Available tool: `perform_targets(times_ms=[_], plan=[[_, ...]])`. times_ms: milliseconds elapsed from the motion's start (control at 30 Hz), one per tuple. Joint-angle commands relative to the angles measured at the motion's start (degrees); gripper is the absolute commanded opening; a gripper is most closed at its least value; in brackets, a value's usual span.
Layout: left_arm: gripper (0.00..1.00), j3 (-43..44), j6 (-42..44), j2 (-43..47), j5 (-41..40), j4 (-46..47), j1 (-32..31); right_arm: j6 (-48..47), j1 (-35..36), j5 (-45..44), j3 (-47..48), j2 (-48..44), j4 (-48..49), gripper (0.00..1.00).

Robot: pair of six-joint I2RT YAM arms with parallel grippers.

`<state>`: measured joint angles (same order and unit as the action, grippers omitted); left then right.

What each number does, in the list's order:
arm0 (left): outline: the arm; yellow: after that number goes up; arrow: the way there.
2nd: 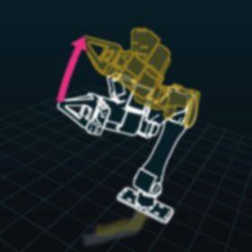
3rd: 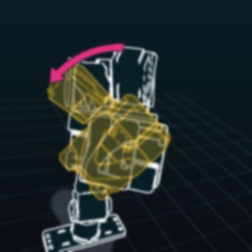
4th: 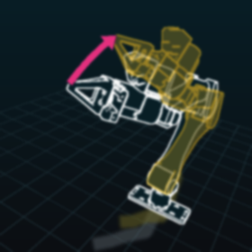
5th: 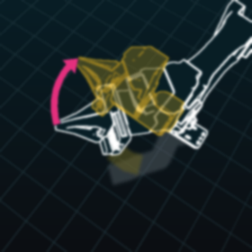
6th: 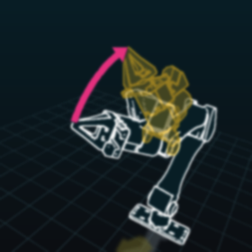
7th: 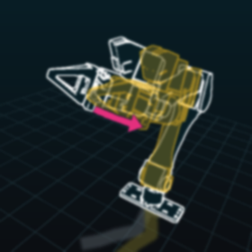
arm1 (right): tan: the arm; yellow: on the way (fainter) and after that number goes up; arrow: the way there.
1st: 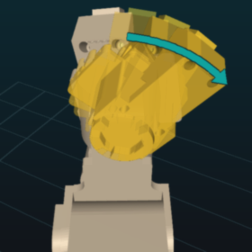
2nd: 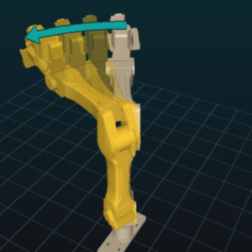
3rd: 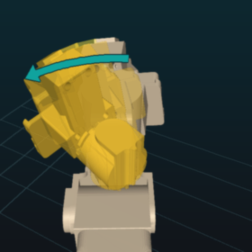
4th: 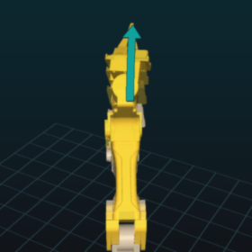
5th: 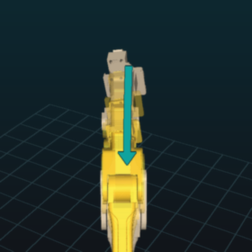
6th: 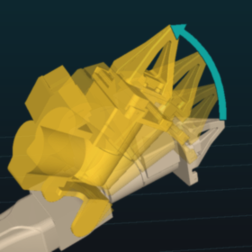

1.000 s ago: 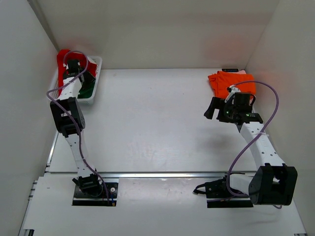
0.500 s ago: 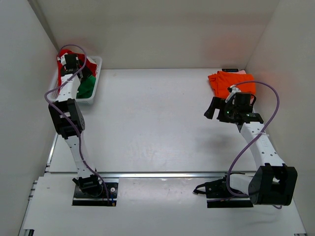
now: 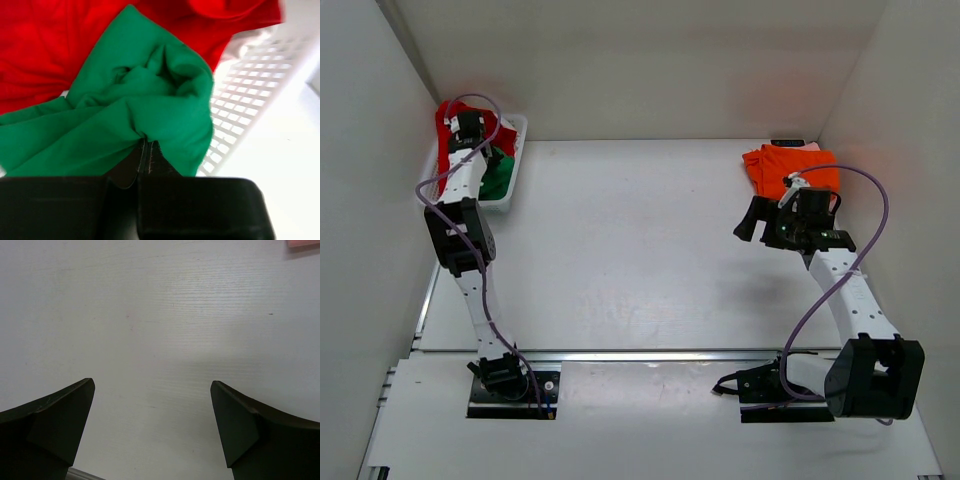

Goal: Fold and stack the t-shirts
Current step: Grab crumpled tshirt from bin with the left arm, then move the tshirt to the center of the board

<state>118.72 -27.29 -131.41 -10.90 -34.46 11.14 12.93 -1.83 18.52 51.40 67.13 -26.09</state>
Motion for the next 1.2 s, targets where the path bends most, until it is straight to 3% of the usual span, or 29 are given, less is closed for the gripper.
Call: perform_targets(times_ms=[0, 133, 300, 433, 567, 733, 767, 800, 867, 1033, 1167], plan=[[0.0, 1.34, 1.53, 11.78, 0.09, 1.76, -1.2, 0.43, 0.86, -0.5, 0.37, -3.23, 1.92, 0.99], [0.0, 5.9, 2.51, 24.42, 2.97, 1.58, -5.24, 1.22, 1.12, -1.3, -2.43, -5.52, 2.88, 0.99], [0.0, 2.84, -3.99, 36.83, 20.0, -0.35, -10.52, 2.36, 1.03, -2.35, -6.3, -7.11, 6.22, 0.99], [0.0, -12.66, -8.82, 51.03, 26.09, 1.84, -18.24, 0.35, 0.16, -2.18, -4.83, -6.93, 6.05, 1.0], [0.0, -25.78, -12.87, 59.76, 27.24, 7.73, -18.17, 0.17, -1.43, -2.0, -3.23, -9.03, 5.17, 1.0], [0.0, -37.65, -9.9, 57.43, 28.64, 4.67, -18.08, 2.53, 1.29, -2.35, -5.16, -12.03, 6.49, 0.99], [0.12, -39.25, -9.37, 54.63, 29.52, 4.05, -17.12, 2.63, 1.47, -2.26, -5.86, -12.37, 6.57, 1.0], [0.41, -41.35, -8.58, 51.21, 32.49, 3.09, -16.76, 3.06, 3.91, -2.7, -6.22, -12.38, 6.57, 0.99], [0.55, -46.88, -6.56, 46.89, 38.02, 2.46, -14.92, 3.76, 7.87, -3.75, -8.06, -12.38, 7.27, 0.99], [0.69, -59.45, -6.9, 54.31, 35.52, 10.28, -17.28, 3.77, 17.26, -5.25, -11.4, -11.24, 12.01, 1.0], [0.65, -65.35, -5.58, 61.71, 34.35, 8.98, -17.38, 5.61, 31.57, -10.94, -12.99, -7.56, 14.92, 0.99]])
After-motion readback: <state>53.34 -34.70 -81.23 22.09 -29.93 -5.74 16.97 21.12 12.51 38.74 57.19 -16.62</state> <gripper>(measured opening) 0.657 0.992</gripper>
